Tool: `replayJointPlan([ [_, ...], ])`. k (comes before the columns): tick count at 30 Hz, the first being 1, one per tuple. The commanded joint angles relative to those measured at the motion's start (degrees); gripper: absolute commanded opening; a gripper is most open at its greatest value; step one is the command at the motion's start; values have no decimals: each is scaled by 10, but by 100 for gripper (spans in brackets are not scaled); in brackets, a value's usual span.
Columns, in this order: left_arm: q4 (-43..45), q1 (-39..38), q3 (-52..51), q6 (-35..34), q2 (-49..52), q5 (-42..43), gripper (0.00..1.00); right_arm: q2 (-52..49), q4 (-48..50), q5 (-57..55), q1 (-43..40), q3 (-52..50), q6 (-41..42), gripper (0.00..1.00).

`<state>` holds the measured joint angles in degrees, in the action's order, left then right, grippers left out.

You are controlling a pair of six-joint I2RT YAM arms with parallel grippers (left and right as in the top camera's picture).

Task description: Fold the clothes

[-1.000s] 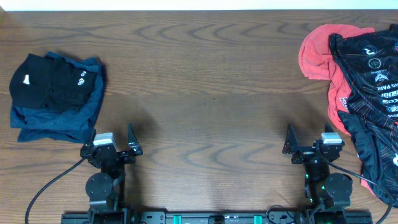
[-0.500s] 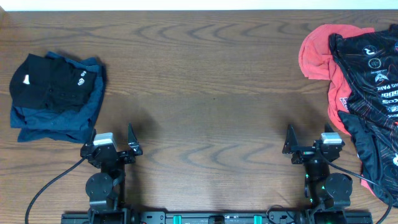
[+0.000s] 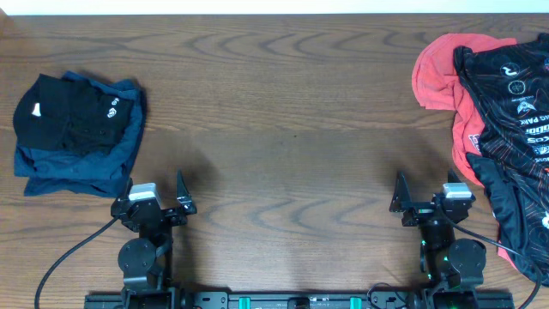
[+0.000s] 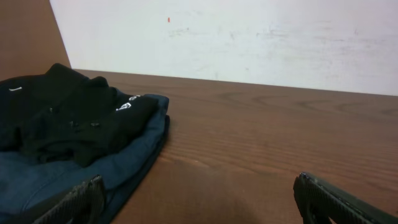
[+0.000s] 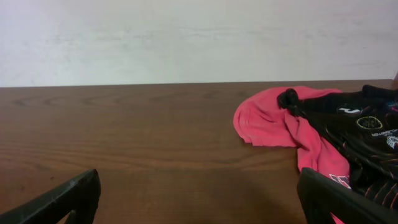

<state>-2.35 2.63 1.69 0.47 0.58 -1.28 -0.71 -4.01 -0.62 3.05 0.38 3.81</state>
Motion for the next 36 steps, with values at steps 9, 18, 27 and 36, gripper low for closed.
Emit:
replayJointPlan([
  [9, -30, 2, 11, -73, 10, 68, 98, -22, -31, 19, -5, 28, 0, 99],
  [18, -162, 2, 174, -83, 149, 82, 98, -185, -115, -57, -5, 176, -1, 99],
  [27, -285, 2, 354, -83, 356, 82, 98, -467, -227, -68, -27, 370, -3, 99],
  [36, -353, 2, 413, -83, 448, 84, 98, -626, -233, -169, -64, 485, -13, 99],
])
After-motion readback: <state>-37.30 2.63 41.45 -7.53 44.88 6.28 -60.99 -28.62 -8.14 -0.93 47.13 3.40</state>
